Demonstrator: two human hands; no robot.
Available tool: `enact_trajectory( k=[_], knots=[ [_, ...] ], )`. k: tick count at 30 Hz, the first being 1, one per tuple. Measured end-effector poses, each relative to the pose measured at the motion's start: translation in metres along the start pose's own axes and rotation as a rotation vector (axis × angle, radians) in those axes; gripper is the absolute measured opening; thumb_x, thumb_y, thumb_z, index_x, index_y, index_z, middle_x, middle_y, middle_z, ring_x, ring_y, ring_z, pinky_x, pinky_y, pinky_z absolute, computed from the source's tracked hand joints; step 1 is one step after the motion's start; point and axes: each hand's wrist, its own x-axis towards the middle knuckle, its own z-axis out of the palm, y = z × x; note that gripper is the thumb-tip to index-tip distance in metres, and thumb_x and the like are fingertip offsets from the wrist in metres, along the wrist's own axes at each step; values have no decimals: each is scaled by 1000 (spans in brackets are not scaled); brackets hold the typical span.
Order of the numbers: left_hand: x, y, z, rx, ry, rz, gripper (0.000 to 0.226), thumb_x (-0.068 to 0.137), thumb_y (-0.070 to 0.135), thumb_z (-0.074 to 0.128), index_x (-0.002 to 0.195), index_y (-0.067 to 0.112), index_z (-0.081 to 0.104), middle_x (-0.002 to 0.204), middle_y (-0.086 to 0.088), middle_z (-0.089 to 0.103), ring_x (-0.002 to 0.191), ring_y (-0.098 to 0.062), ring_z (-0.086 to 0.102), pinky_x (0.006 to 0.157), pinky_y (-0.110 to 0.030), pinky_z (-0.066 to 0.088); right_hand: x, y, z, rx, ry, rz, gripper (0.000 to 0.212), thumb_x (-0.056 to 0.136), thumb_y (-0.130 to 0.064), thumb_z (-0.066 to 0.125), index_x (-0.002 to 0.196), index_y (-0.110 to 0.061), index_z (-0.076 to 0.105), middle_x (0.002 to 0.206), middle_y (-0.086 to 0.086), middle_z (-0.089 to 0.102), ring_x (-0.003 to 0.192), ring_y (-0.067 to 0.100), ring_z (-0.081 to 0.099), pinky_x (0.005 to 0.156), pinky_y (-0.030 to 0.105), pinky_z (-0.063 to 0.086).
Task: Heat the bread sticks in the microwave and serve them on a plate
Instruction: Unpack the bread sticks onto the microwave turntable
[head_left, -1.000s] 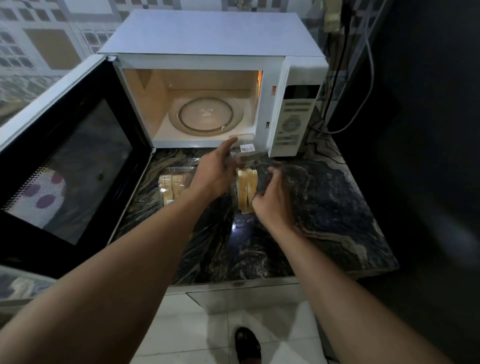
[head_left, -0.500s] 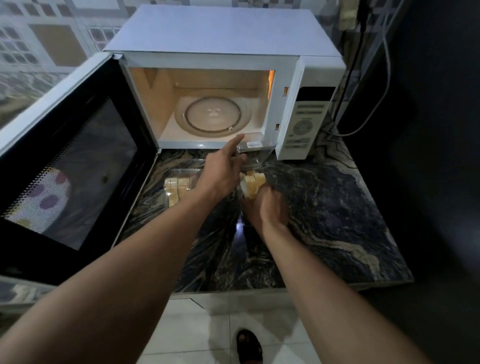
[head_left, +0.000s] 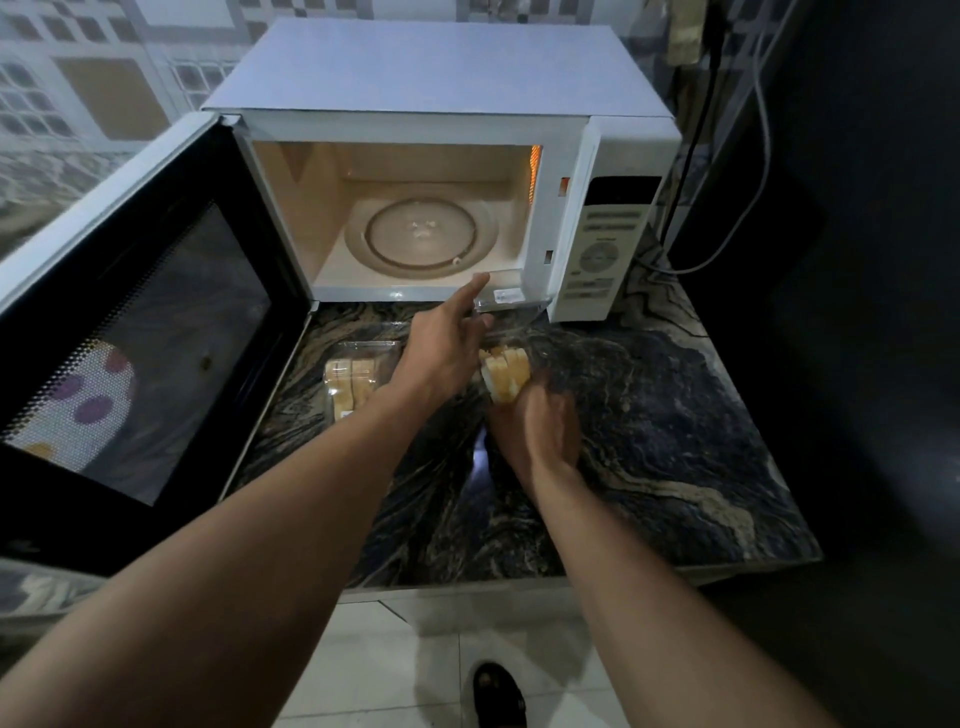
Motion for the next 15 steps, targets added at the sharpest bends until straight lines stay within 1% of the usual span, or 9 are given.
enact_trajectory(
  k=[2, 3, 5, 6, 9, 10, 12, 13, 15],
  knots=[
    [0, -2, 1, -2, -8, 9, 51, 102, 22, 56, 150, 32, 44, 87, -5, 64, 79, -13, 53, 68, -16, 40, 0, 0, -3, 53, -22, 25, 33, 91, -36, 61, 112, -10, 60, 106, 17, 70, 104, 36, 63, 87, 36, 49],
    [0, -3, 2, -4, -13, 13, 51, 102, 22, 56, 150, 33, 44, 83, -10, 66, 76, -14, 52, 65, -16, 40, 1, -1, -4, 78, -34, 43, 33, 88, -38, 63, 109, -12, 62, 105, 16, 70, 103, 36, 64, 86, 37, 50],
    [0, -4, 3, 4, -18, 16, 52, 102, 22, 55, 151, 33, 42, 84, -18, 70, 73, -15, 53, 62, -17, 40, 3, 0, -6, 100, -60, 80, 34, 87, -41, 63, 109, -14, 62, 106, 15, 70, 104, 35, 64, 86, 37, 50],
    [0, -4, 4, 16, -18, 18, 52, 102, 22, 55, 151, 34, 41, 85, -17, 71, 74, -15, 55, 64, -18, 41, 4, 0, -8, 104, -66, 93, 35, 88, -41, 63, 111, -14, 61, 107, 16, 70, 105, 35, 64, 85, 36, 49],
    [-1, -3, 5, 39, -12, 14, 54, 102, 23, 53, 152, 35, 39, 92, -16, 74, 78, -16, 59, 76, -27, 48, 3, 3, -12, 89, -66, 98, 37, 90, -38, 64, 116, -12, 57, 111, 18, 69, 107, 36, 63, 85, 36, 48],
    [-1, -4, 6, 41, -11, 12, 54, 102, 23, 53, 152, 35, 39, 94, -16, 74, 78, -15, 58, 76, -26, 47, 2, 4, -15, 83, -62, 96, 39, 90, -37, 66, 116, -11, 55, 111, 18, 69, 108, 37, 63, 84, 37, 48],
    [-2, -5, 6, 48, -9, 19, 55, 101, 20, 53, 152, 34, 39, 92, -16, 73, 79, -14, 57, 69, -20, 39, -1, 5, -22, 78, -50, 97, 41, 87, -39, 69, 114, -12, 54, 110, 18, 69, 106, 37, 63, 81, 37, 48],
    [-3, -5, 5, 56, -11, 24, 56, 101, 18, 53, 152, 34, 40, 91, -16, 72, 78, -15, 57, 67, -19, 37, -1, 6, -27, 75, -44, 95, 42, 86, -40, 71, 113, -12, 53, 109, 18, 69, 106, 37, 63, 80, 37, 48],
    [-7, -5, 3, 68, -19, 25, 57, 100, 14, 53, 151, 34, 40, 85, -19, 70, 69, -15, 52, 62, -19, 36, -2, 8, -36, 71, -29, 98, 43, 84, -40, 72, 111, -12, 54, 109, 17, 69, 104, 37, 64, 78, 36, 49]
  ],
)
